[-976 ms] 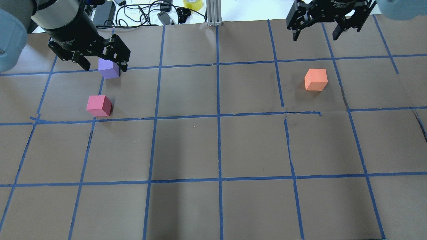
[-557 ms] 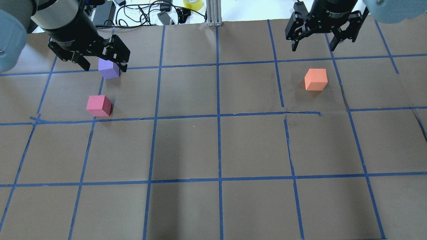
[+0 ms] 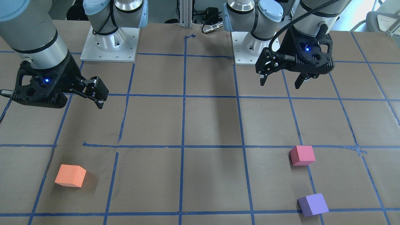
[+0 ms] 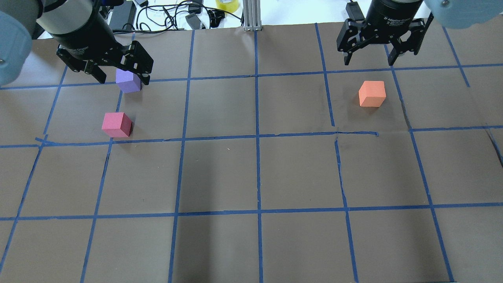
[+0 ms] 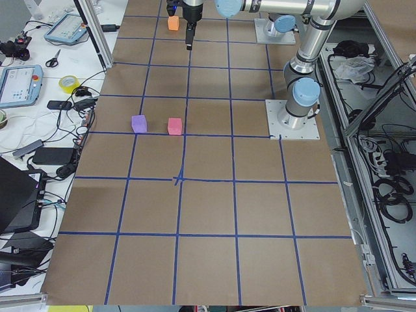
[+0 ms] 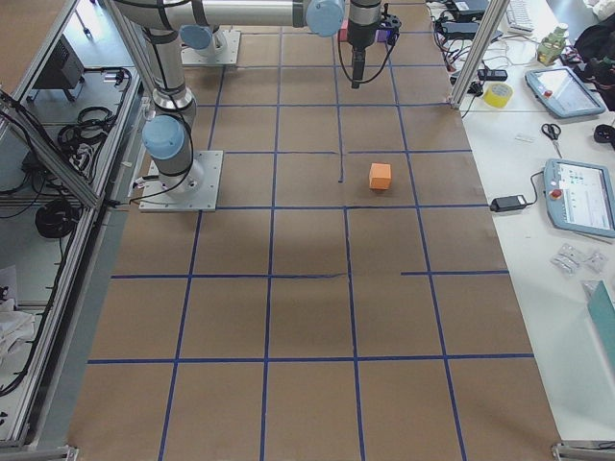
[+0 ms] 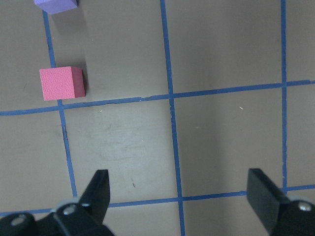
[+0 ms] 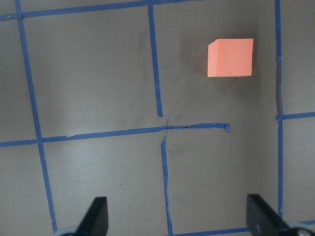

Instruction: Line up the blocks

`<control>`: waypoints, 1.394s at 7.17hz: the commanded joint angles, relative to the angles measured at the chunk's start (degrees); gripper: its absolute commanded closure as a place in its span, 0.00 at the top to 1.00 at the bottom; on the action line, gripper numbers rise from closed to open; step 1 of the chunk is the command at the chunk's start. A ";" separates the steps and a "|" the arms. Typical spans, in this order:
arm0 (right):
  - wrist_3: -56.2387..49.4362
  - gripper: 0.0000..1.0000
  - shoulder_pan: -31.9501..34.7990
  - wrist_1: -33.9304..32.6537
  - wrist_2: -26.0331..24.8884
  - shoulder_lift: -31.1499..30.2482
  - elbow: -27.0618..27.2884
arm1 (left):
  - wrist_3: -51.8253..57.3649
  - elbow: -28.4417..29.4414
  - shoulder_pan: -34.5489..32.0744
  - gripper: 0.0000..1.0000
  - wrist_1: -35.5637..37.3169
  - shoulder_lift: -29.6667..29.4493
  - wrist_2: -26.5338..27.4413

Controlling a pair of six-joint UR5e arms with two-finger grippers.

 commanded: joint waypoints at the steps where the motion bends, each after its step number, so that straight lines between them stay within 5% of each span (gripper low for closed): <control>1: 0.10 1.00 0.00 -0.28 0.26 -0.04 0.13 | 0.00 0.00 -0.01 1.00 0.01 0.03 0.00; 6: 0.10 1.00 2.18 1.55 -0.08 0.31 0.72 | 0.00 0.00 -0.01 1.00 0.02 0.12 0.00; 10: 0.37 1.00 2.46 -6.83 -0.26 3.30 -0.93 | 0.00 -0.09 -0.01 1.00 0.01 0.12 0.00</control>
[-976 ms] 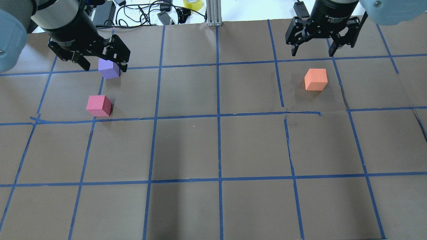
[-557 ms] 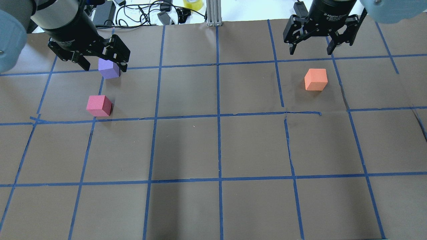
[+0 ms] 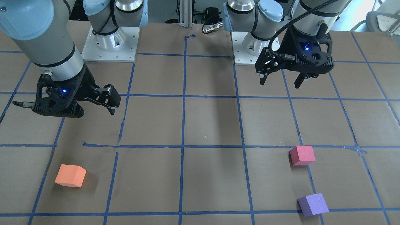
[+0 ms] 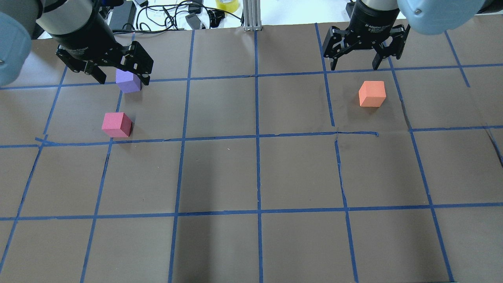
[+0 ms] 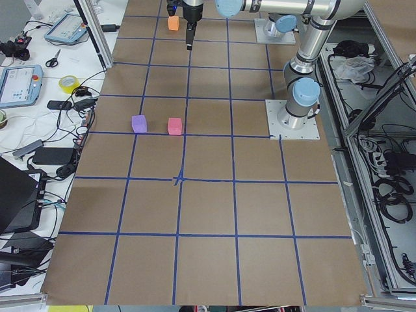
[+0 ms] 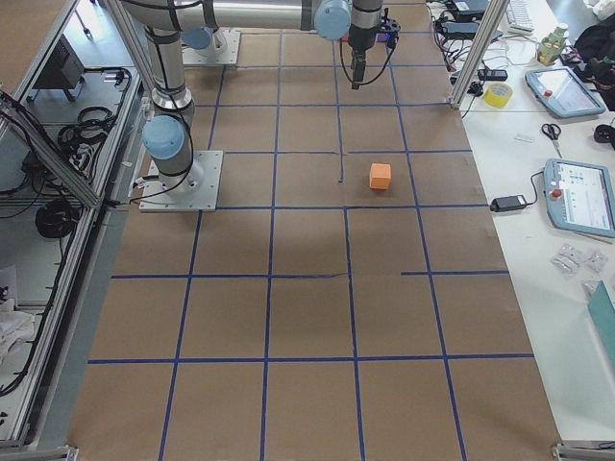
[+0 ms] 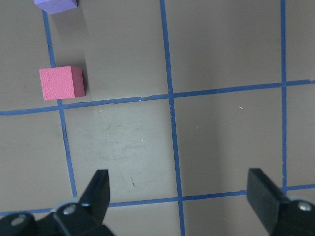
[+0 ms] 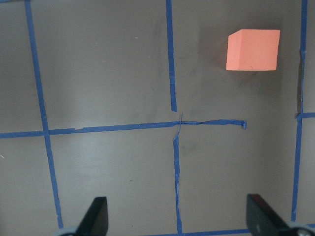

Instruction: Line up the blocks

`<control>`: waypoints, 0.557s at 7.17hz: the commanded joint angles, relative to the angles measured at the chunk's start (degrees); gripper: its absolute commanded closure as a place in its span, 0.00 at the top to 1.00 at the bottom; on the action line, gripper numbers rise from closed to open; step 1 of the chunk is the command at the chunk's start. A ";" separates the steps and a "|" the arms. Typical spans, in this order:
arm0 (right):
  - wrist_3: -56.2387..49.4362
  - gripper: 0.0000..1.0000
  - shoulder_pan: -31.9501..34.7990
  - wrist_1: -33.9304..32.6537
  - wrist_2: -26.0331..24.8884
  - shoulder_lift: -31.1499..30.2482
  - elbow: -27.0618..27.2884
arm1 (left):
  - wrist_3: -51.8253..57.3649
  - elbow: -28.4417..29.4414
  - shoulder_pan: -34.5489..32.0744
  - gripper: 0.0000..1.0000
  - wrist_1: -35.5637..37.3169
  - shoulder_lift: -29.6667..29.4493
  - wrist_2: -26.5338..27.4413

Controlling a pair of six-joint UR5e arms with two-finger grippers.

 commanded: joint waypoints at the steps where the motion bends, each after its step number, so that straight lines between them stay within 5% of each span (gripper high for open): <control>1: -0.34 1.00 0.08 -5.08 -0.47 0.48 0.14 | 0.00 0.00 0.09 1.00 -0.03 0.00 0.00; 4: -0.08 1.00 0.96 -16.68 -0.38 4.60 0.40 | 0.00 0.00 0.00 1.00 0.06 0.00 0.00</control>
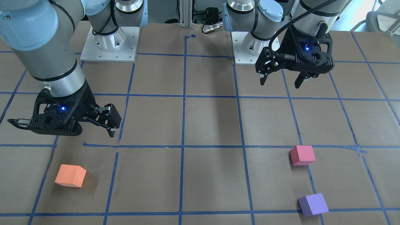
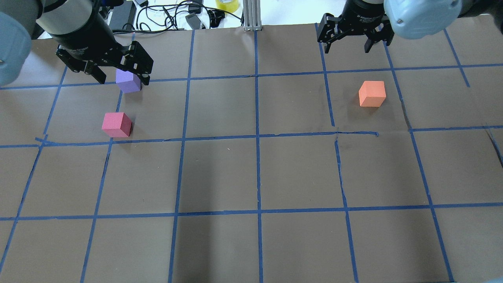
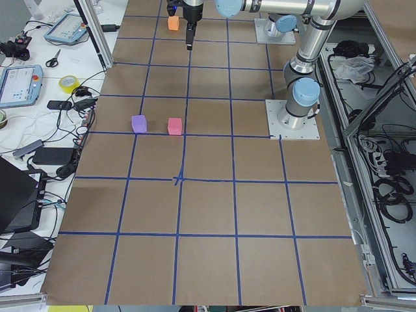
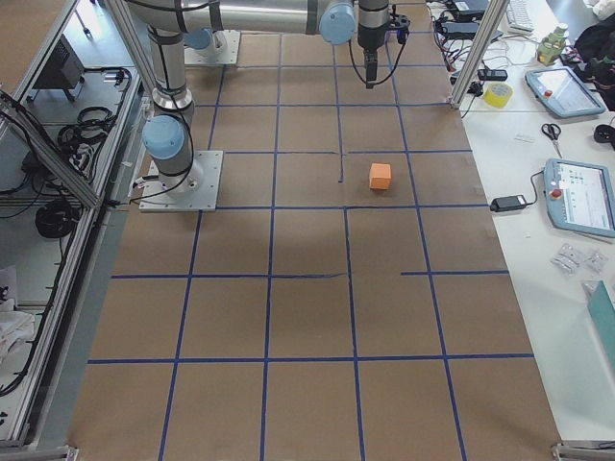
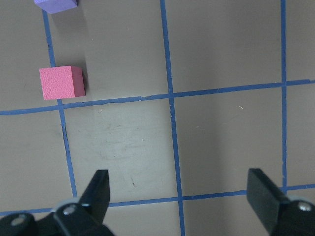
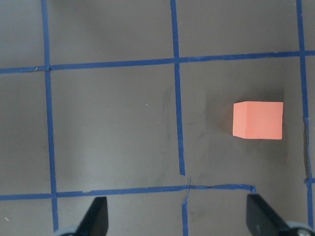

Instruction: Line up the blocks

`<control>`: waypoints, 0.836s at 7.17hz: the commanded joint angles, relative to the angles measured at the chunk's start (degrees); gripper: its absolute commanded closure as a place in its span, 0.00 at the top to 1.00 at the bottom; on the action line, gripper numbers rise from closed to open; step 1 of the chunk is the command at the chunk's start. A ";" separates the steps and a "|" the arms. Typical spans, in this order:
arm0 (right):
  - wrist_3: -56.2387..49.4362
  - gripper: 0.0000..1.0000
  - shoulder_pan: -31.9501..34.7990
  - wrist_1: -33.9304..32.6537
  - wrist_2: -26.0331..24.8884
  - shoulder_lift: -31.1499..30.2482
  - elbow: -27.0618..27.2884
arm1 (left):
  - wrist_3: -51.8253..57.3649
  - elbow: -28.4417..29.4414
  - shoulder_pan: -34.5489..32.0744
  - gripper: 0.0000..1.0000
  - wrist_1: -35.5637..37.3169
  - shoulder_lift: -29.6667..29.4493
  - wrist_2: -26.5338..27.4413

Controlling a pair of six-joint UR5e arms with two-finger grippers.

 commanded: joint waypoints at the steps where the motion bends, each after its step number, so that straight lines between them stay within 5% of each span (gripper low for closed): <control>1: -0.23 1.00 0.33 -4.13 -0.57 4.40 0.15 | 0.00 0.00 -0.02 1.00 0.03 0.00 0.00; 4: -1.02 1.00 -0.46 -3.43 -0.40 6.81 -5.28 | 0.00 0.00 -0.02 1.00 -0.06 0.00 0.00; 6: -1.82 1.00 -1.34 11.90 -0.66 3.84 -8.02 | 0.00 0.00 -0.02 1.00 0.03 0.00 0.00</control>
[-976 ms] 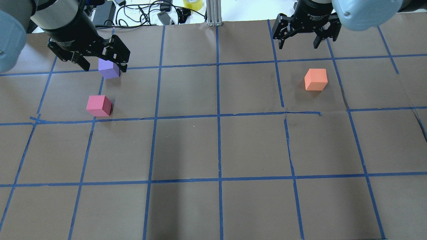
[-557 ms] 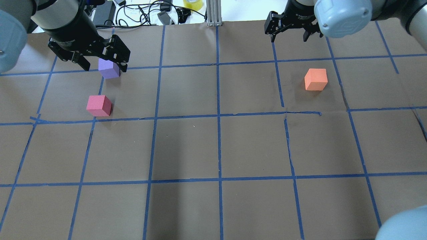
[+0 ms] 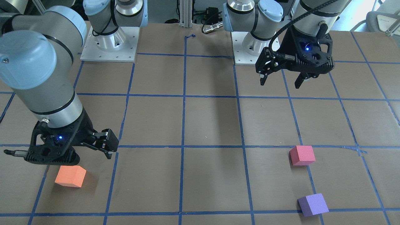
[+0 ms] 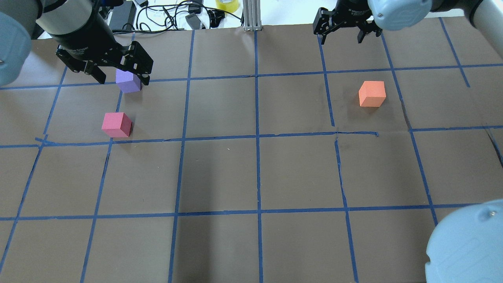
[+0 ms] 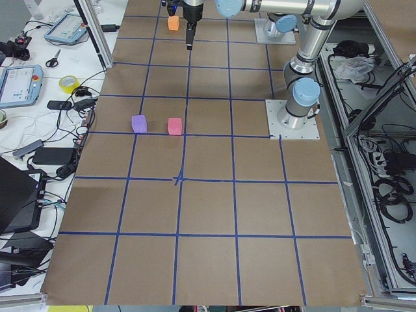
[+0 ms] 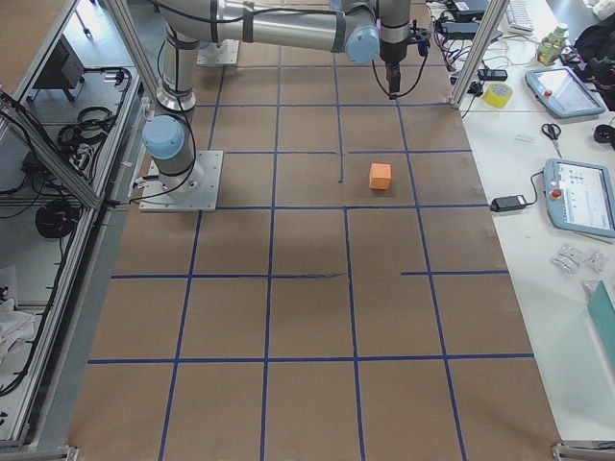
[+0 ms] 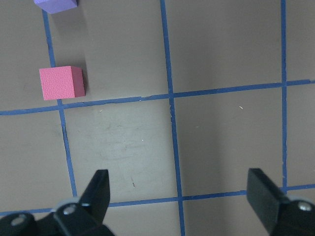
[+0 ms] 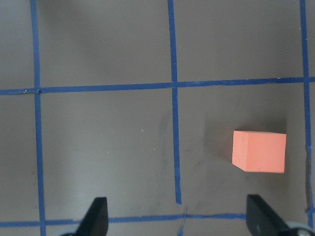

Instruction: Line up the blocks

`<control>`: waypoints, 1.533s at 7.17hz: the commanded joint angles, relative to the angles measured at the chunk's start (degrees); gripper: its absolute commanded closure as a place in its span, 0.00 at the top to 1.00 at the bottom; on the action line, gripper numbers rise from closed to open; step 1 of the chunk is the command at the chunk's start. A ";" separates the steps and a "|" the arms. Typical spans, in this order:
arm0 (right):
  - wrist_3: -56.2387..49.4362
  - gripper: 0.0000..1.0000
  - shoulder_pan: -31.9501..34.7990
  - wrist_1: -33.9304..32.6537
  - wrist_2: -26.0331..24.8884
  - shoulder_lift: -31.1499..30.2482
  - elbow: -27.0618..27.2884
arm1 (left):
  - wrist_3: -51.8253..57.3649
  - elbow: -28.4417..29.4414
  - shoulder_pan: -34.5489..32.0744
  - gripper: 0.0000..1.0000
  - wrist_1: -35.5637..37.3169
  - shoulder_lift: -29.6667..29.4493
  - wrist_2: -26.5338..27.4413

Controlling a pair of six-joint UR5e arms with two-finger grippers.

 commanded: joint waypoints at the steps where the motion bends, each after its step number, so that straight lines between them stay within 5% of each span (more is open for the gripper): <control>1: -0.24 1.00 -0.16 8.23 -0.20 -3.92 -0.18 | 0.00 0.00 -0.05 1.00 0.02 0.00 0.00; 4: -2.94 1.00 -0.16 5.44 0.33 -19.30 13.96 | 0.00 0.00 -0.05 1.00 0.02 0.00 0.00; 6: -11.45 1.00 -0.51 8.39 1.12 -19.85 13.72 | 0.00 0.00 0.04 1.00 0.02 0.00 0.00; 7: -10.79 1.00 -0.16 8.41 6.43 -21.16 13.03 | 0.00 0.00 -0.05 1.00 0.02 0.00 0.00; 11: -2.34 1.00 -0.77 13.75 0.95 -21.62 7.25 | 0.00 0.00 -0.05 1.00 0.02 0.00 0.00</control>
